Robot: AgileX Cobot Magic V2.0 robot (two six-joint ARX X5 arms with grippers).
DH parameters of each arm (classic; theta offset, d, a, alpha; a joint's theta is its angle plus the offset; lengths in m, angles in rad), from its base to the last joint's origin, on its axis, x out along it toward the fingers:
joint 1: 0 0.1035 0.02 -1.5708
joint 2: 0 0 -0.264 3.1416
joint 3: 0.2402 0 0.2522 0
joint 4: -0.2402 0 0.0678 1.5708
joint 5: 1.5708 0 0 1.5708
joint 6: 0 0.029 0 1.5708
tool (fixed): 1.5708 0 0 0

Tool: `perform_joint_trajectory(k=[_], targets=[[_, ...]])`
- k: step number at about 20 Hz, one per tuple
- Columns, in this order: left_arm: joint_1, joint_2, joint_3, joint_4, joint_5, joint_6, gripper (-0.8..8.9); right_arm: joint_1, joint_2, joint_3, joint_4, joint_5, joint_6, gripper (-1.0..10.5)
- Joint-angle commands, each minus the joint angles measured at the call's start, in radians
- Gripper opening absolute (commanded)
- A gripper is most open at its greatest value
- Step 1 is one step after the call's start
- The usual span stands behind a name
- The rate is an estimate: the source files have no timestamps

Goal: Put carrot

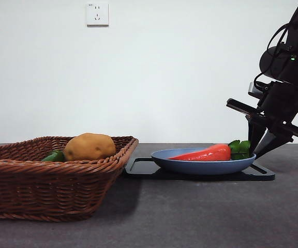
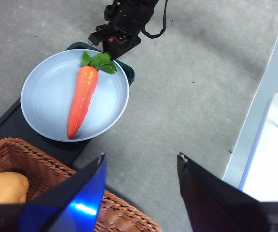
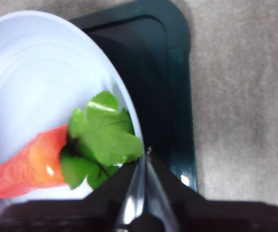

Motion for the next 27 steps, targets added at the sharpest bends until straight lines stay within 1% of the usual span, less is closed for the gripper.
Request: perform_joint_trajectory(k=[1,5,8,10,14,15,18,19,22,24,27], targets=[[-0.004,0.010,0.014,0.006,-0.001,-0.006,2.57,0.003,0.020,0.021,0.011,0.003,-0.015,1.6],[-0.004,0.011,0.014,0.015,-0.002,-0.006,2.57,0.003,0.004,0.021,0.004,0.002,-0.016,1.7],[-0.004,0.012,0.014,0.051,-0.002,-0.006,2.57,0.003,-0.054,0.022,-0.026,0.003,-0.016,1.7],[-0.004,0.012,0.014,0.089,-0.002,-0.006,2.57,0.003,-0.113,0.022,-0.082,0.003,-0.028,1.2],[-0.004,0.012,0.014,0.171,-0.006,-0.006,2.49,0.003,-0.267,0.022,-0.210,0.002,-0.113,0.1],[-0.004,0.012,0.014,0.187,-0.013,-0.005,2.12,0.005,-0.315,0.021,-0.242,0.003,-0.120,0.0],[-0.002,0.012,0.014,0.213,-0.066,0.000,0.33,0.026,-0.464,0.021,-0.340,0.013,-0.145,0.0],[0.003,0.012,0.014,0.216,-0.079,0.003,0.02,0.048,-0.517,0.021,-0.371,0.046,-0.151,0.0],[0.023,0.012,0.014,0.214,-0.116,0.003,0.06,0.155,-0.677,0.019,-0.434,0.233,-0.159,0.0],[0.054,-0.002,0.014,0.199,-0.124,0.001,0.06,0.236,-0.768,0.019,-0.439,0.335,-0.159,0.0],[0.099,-0.087,0.014,0.154,-0.221,-0.003,0.06,0.353,-0.889,0.017,-0.435,0.470,-0.159,0.0]])
